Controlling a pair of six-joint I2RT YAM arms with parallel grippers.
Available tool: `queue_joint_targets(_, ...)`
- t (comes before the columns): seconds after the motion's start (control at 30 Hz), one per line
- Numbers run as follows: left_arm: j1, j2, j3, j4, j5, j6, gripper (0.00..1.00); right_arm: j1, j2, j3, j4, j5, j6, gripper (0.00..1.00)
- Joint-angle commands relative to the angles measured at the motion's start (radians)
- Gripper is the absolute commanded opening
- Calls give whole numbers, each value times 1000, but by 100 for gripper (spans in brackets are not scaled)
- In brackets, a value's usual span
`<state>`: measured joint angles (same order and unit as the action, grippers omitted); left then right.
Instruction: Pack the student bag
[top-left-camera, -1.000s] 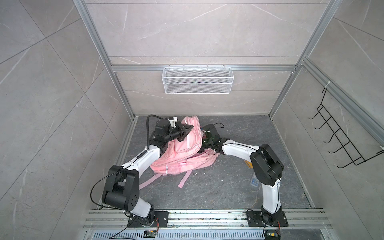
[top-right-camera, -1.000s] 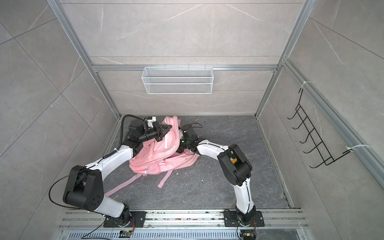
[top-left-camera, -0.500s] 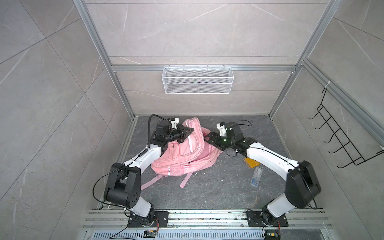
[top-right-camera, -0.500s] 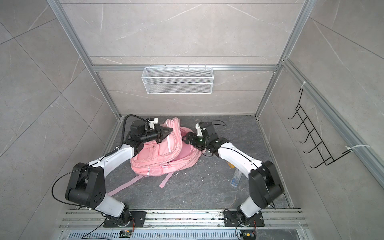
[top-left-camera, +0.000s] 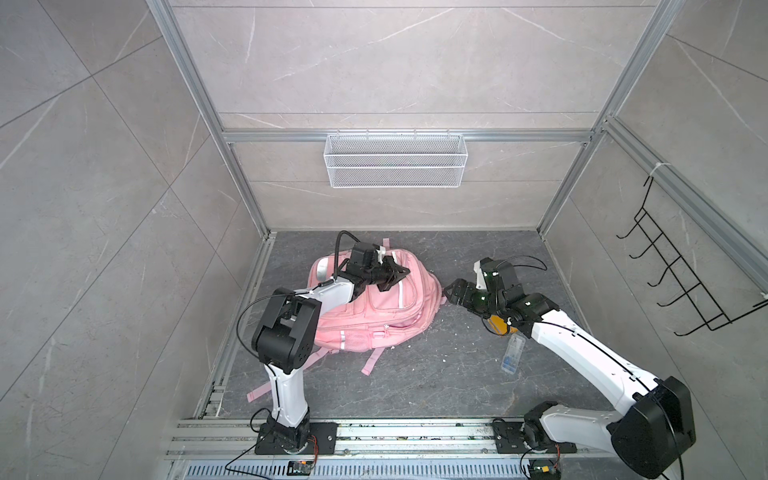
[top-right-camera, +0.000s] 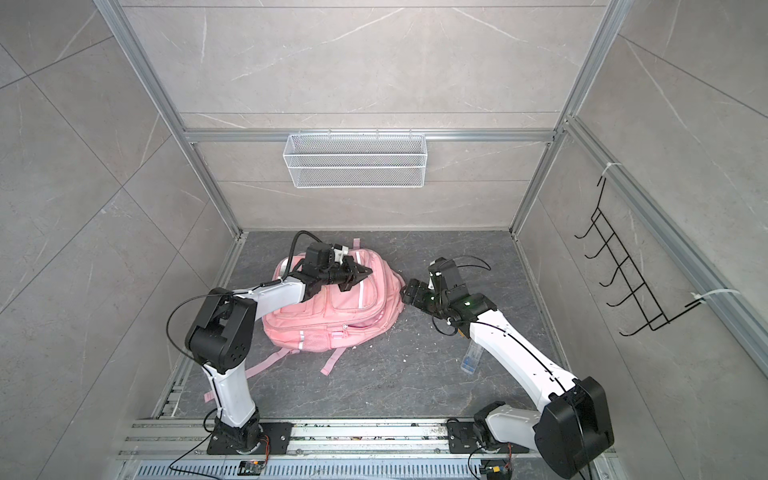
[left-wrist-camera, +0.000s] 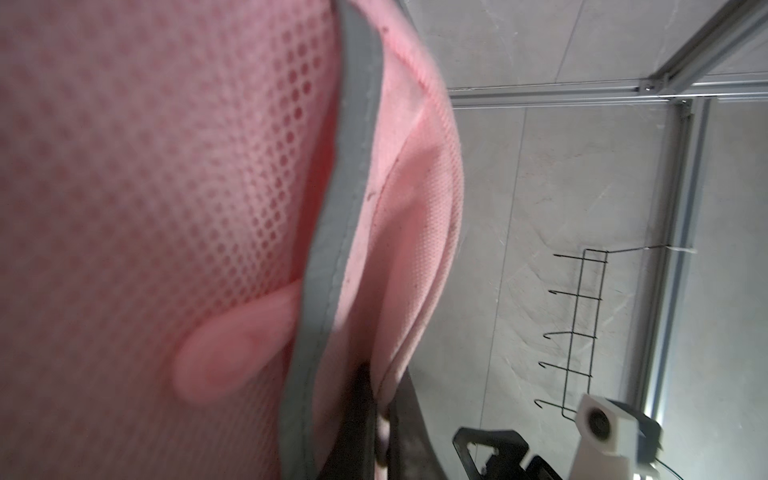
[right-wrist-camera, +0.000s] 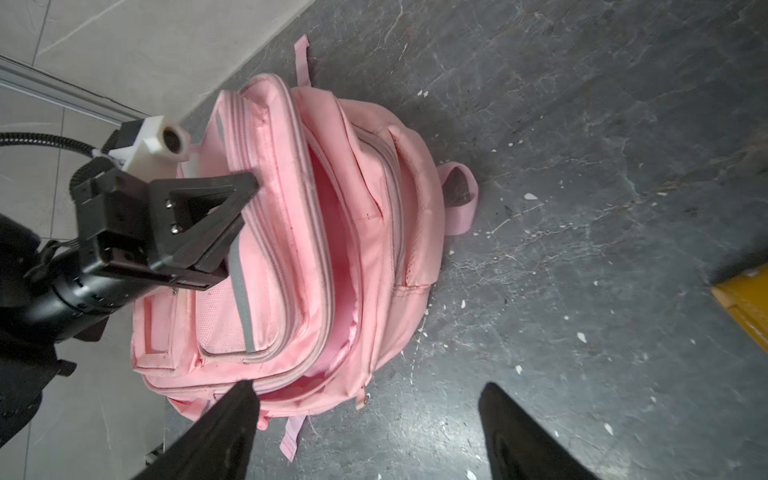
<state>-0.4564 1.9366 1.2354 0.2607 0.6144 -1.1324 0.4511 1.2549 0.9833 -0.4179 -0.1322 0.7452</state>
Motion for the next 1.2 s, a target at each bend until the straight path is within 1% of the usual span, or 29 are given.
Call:
queue_joint_targets(0.0, -26, 25, 66, 21, -23, 25, 3, 5, 17, 17, -46, 17, -37, 85)
queue_joint_targets(0.03, -29, 27, 71, 13, -25, 26, 5, 4, 24, 23, -53, 13, -44, 85)
queue_joint_targets(0.1, -31, 13, 74, -15, -27, 40, 15, 6, 32, 28, -58, 4, -56, 85)
queue_joint_targets(0.2, -29, -52, 78, -114, -39, 88, 29, 9, 54, 27, -48, -19, -73, 85)
queue_joint_targets(0.33, -30, -203, 57, -272, -36, 140, 55, 37, 75, 46, -60, -20, -87, 85)
queue_joint_targets(0.37, -29, -250, 48, -328, -24, 158, 59, 50, 83, 58, -68, -18, -98, 85)
queue_joint_targets(0.43, -29, -351, 31, -474, -31, 227, 61, 83, 108, 88, -84, -14, -133, 85)
queue_joint_targets(0.5, -30, -481, -34, -597, -64, 270, 65, 133, 149, 127, -122, 16, -168, 85)
queue_joint_targets(0.6, -20, -671, -194, -687, -96, 256, 68, 197, 200, 164, -137, 31, -183, 85)
queue_joint_targets(0.63, -19, -721, -249, -699, -97, 242, 72, 212, 211, 172, -136, 30, -183, 85)
queue_joint_targets(0.67, -19, -773, -307, -708, -98, 226, 77, 229, 228, 182, -133, 27, -180, 85)
queue_joint_targets(0.77, -10, -917, -461, -715, -120, 164, 84, 279, 284, 224, -128, 13, -181, 88)
queue_joint_targets(0.9, 51, -1061, -626, -656, -122, 70, 96, 349, 367, 295, -152, 19, -205, 88)
queue_joint_targets(1.07, 144, -1122, -701, -613, -113, 43, 97, 426, 456, 364, -211, 50, -214, 86)
queue_joint_targets(1.17, 192, -1133, -730, -565, -115, 16, 95, 459, 510, 401, -235, 76, -210, 82)
